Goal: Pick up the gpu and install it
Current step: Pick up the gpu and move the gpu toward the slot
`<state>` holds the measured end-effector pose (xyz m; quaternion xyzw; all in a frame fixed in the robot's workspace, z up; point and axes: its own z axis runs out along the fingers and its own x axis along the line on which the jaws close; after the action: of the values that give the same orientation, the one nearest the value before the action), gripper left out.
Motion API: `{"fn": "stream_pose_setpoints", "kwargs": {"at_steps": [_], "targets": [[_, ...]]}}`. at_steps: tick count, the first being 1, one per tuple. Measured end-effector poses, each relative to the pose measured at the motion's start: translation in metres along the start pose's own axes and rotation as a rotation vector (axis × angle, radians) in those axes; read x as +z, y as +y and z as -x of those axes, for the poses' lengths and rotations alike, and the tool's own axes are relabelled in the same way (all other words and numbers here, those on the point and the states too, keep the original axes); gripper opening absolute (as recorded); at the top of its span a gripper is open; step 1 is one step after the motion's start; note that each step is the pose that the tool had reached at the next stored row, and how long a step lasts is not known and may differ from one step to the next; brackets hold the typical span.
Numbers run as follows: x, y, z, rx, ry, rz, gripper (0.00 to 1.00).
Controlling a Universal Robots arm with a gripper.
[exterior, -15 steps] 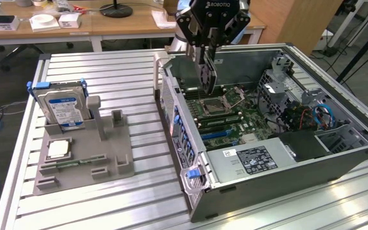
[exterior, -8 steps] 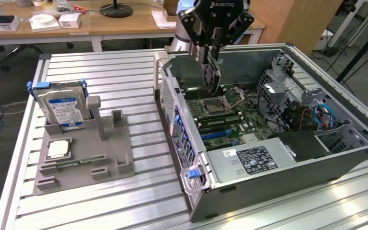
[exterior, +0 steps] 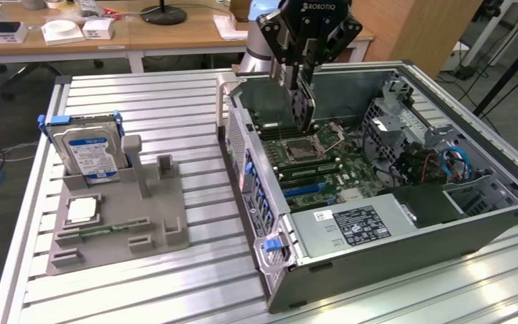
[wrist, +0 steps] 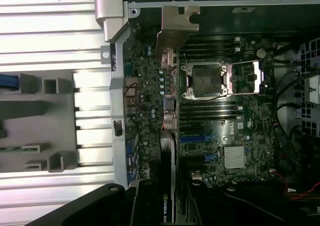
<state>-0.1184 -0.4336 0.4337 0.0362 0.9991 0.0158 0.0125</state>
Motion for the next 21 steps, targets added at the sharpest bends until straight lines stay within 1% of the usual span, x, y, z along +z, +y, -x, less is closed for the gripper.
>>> {"fn": "stream_pose_setpoints", "kwargs": {"at_steps": [21], "targets": [[0.0005,0.0014,0.020,0.000,0.0000,0.0000,0.26]]}}
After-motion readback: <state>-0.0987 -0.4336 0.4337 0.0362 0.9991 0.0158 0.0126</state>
